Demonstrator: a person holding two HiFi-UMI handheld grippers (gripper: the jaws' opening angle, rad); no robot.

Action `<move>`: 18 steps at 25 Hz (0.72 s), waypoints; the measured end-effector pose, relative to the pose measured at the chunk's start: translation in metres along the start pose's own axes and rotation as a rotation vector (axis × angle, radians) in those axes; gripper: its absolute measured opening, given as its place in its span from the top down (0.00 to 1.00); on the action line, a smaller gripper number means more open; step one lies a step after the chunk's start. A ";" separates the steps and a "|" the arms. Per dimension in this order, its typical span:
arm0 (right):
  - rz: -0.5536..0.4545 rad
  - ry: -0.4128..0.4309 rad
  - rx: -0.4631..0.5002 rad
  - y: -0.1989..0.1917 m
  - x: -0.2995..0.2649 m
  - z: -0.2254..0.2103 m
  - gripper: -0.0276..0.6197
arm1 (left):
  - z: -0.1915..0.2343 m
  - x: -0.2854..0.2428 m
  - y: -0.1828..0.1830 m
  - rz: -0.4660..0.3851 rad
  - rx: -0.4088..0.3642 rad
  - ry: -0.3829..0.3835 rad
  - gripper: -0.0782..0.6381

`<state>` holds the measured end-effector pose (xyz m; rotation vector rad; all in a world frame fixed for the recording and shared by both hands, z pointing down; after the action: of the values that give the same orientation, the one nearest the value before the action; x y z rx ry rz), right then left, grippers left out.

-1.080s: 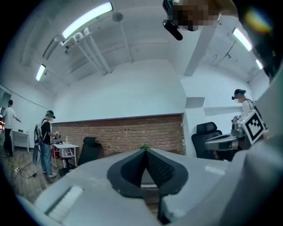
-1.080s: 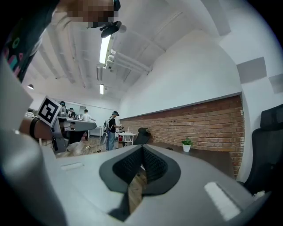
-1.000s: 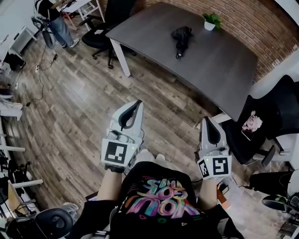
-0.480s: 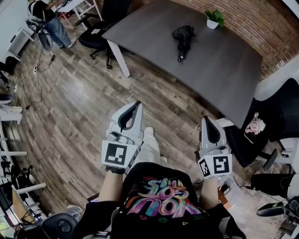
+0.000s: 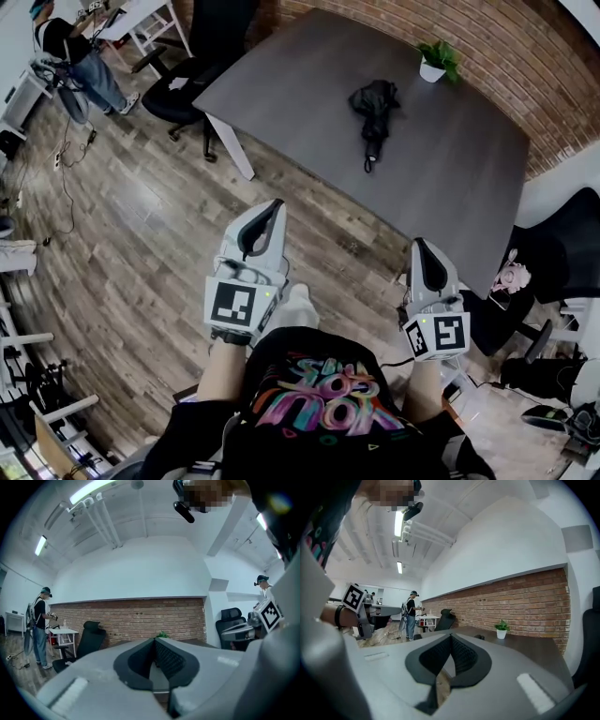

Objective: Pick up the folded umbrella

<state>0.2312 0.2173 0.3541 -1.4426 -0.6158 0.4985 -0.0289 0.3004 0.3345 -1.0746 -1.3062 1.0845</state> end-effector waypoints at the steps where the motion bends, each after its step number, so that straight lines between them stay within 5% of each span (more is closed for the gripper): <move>1: 0.002 -0.004 0.001 -0.001 -0.009 0.001 0.96 | 0.008 -0.007 0.000 -0.006 -0.002 -0.007 0.89; 18: 0.021 -0.065 0.007 -0.014 -0.084 0.012 0.96 | 0.074 -0.061 -0.021 -0.011 0.008 -0.063 0.89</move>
<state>0.1594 0.1706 0.3608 -1.4319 -0.6507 0.5657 -0.1017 0.2360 0.3438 -1.0338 -1.3554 1.1225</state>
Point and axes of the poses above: the fingertips, and each gripper's own axes: x backward along the fingers, z to its left, y out of its top, the point moved 5 cm from there along x, backward along the fingers, and after that the axes turned 12 degrees about -z, right-handed, at the moved point
